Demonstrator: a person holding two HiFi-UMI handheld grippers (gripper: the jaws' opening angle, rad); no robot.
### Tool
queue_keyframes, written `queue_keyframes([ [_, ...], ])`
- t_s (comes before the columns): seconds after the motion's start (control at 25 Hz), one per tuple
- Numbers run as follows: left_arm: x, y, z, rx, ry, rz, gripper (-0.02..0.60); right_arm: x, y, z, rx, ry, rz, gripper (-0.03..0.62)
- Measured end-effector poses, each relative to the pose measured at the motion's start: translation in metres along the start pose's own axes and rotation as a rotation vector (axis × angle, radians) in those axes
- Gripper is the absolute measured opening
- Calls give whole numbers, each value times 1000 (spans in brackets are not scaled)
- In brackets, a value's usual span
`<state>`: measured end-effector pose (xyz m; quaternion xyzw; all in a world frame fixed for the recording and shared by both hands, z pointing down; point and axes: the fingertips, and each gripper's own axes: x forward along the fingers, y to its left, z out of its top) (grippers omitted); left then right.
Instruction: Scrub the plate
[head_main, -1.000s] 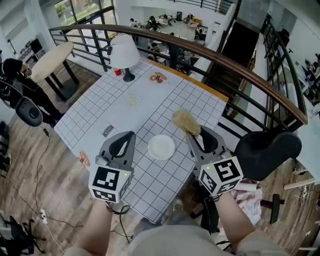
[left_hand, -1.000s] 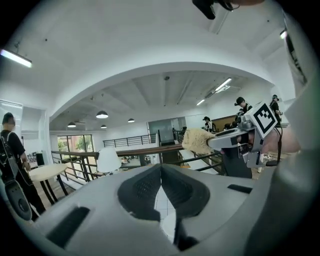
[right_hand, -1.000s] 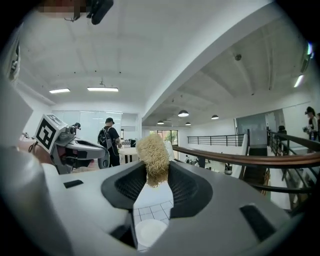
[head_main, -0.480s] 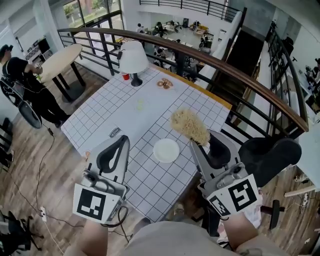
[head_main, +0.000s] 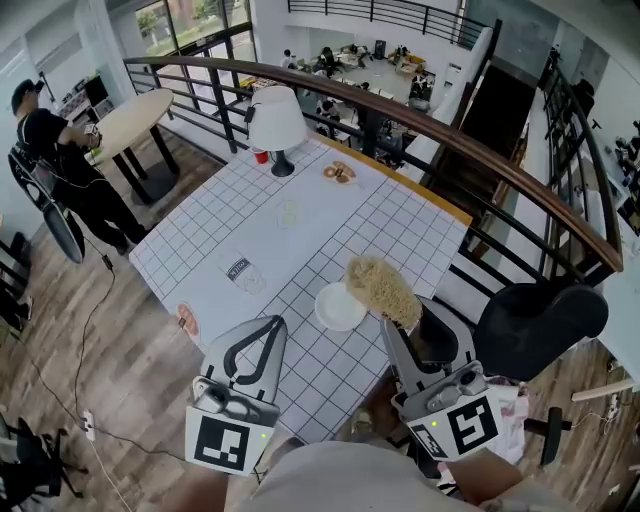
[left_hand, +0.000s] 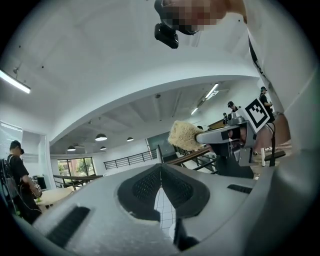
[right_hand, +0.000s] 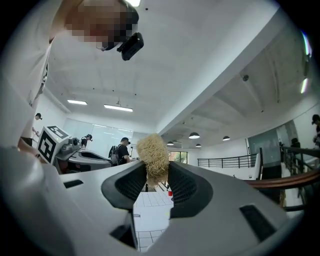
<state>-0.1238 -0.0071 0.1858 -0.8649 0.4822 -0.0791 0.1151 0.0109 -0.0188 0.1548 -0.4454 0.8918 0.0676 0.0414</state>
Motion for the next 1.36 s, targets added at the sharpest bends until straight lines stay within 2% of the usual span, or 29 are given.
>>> queue_keyframes([
  [0.2, -4, -14, -27, -27, 55, -26, 15, -9, 4, -20, 21, 60, -7, 135],
  [0.4, -8, -22, -45, -109, 81, -23, 15, -16, 3, -44, -5, 103, -38, 133],
  [0.56, -9, -26, -47, -106, 75, -18, 15, -20, 5, -54, 14, 125, -36, 132],
  [0.76, -11, -17, -43, -178, 45, 20, 15, -22, 5, -56, 13, 133, -39, 132],
  [1.04, -9, -18, -48, -190, 57, 15, 15, -20, 6, -54, 18, 131, -32, 132],
  [1.16, -8, -18, -49, -171, 66, 26, 15, -19, 7, -52, 16, 123, -30, 132],
  [1.36, -6, -19, -45, -196, 53, 22, 15, -18, 7, -50, 11, 120, -22, 132],
])
